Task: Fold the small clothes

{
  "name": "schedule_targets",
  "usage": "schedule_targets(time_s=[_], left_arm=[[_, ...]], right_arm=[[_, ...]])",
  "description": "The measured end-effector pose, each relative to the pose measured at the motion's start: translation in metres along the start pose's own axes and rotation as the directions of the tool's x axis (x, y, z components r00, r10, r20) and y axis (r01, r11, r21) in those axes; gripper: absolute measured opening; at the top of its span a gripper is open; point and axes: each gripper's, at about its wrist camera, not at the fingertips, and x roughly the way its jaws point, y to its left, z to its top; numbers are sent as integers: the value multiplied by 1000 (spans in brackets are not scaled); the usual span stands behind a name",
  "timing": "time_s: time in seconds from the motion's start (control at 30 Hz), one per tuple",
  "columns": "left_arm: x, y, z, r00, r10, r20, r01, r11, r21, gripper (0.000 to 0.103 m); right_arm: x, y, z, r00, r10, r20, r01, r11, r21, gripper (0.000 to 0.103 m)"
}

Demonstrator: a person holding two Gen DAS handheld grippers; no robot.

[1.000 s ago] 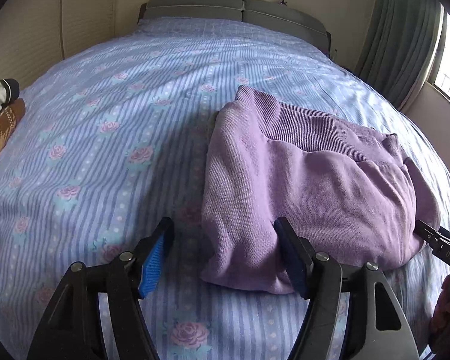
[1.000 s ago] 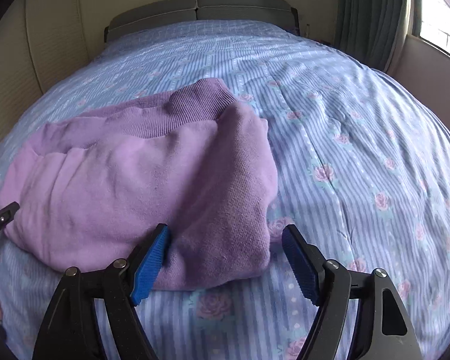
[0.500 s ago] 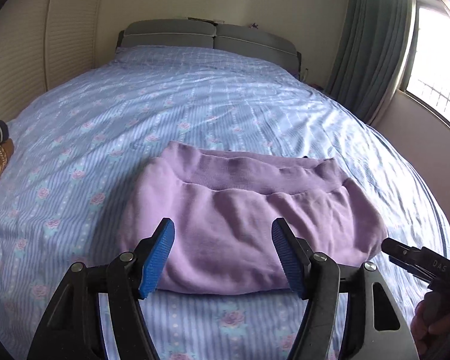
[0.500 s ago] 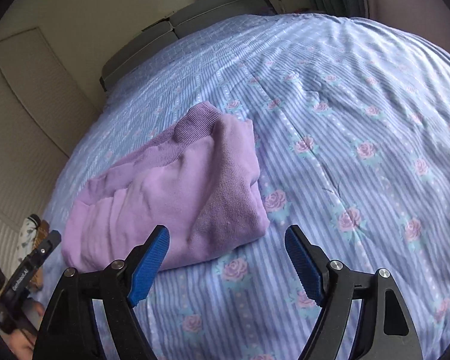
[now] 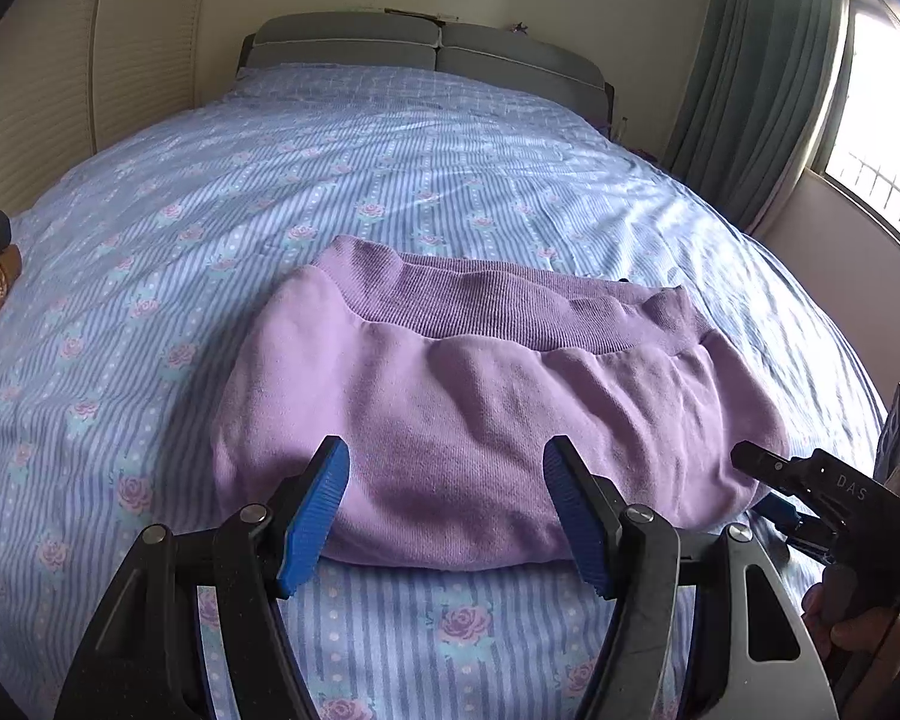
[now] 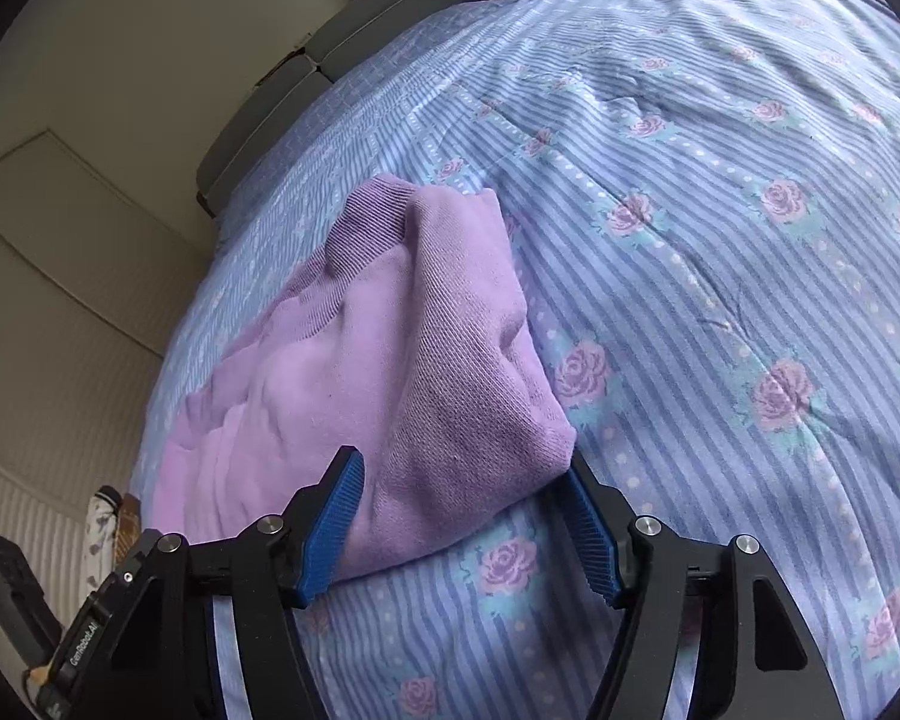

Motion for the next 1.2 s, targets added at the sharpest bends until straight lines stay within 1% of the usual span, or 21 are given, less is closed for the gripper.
schedule_targets(time_s=[0.13, 0.2, 0.27, 0.33, 0.4, 0.43, 0.47, 0.53, 0.57, 0.6, 0.7, 0.77, 0.83, 0.9, 0.97, 1.1, 1.17, 1.2], left_arm=[[7, 10, 5, 1000, 7, -6, -7, 999, -33, 67], [7, 14, 6, 1000, 2, -4, -2, 999, -49, 67], [5, 16, 6, 1000, 2, 1, -2, 998, -56, 67], [4, 16, 5, 1000, 5, 4, -4, 999, -52, 67], [4, 16, 5, 1000, 6, 4, -6, 999, -48, 67], [4, 15, 5, 1000, 6, 2, -6, 999, -45, 67], [4, 15, 4, 1000, 5, 1, -5, 999, -43, 67], [1, 14, 4, 1000, 2, 5, -2, 999, -37, 67], [-1, 14, 4, 1000, 2, 6, -2, 999, -34, 67], [-2, 15, 4, 1000, 0, 7, 0, 999, -33, 67], [-9, 19, 5, 1000, 4, 13, -3, 999, -43, 67], [-14, 25, 5, 1000, 8, 15, -7, 998, -57, 67], [-20, 32, 5, 1000, 16, 11, -16, 998, -68, 67], [-27, 42, 5, 999, 32, 12, -31, 997, -75, 67], [-36, 53, 5, 999, 48, 17, -46, 995, -88, 67], [-55, 82, 3, 996, 94, 14, -91, 987, -129, 67], [-66, 98, 1, 993, 115, 16, -112, 983, -144, 67], [-72, 107, 1, 991, 134, 19, -129, 980, -148, 67]], right_arm=[[10, -12, 12, 997, 71, 16, -72, 993, 89, 67], [14, -15, 14, 996, 87, 11, -88, 988, 128, 68], [13, -12, 13, 996, 88, -1, -87, 988, 129, 68], [11, -10, 8, 994, 110, -20, -106, 986, 132, 68], [12, -10, 2, 995, 101, -27, -97, 988, 124, 62], [12, -10, 2, 996, 81, -22, -78, 990, 121, 53], [13, -13, 3, 997, 77, -16, -74, 988, 137, 49], [12, -18, 5, 995, 97, -6, -95, 981, 167, 38], [10, -17, 5, 995, 99, -6, -96, 982, 163, 35], [8, -15, 4, 996, 92, -4, -91, 985, 148, 34], [-5, 0, 0, 998, 46, 33, -49, 995, 86, 30], [-16, 18, -2, 997, -7, 75, 7, 1000, 7, 29], [-26, 40, -3, 990, -68, 121, 79, 993, -90, 28], [-32, 66, -3, 978, -112, 173, 145, 971, -188, 27], [-36, 93, -6, 964, -146, 221, 206, 936, -284, 27], [-36, 149, -13, 935, -173, 309, 303, 844, -443, 26], [-32, 178, -20, 923, -165, 348, 335, 791, -512, 26], [-34, 191, -33, 918, -156, 365, 346, 762, -547, 26]])
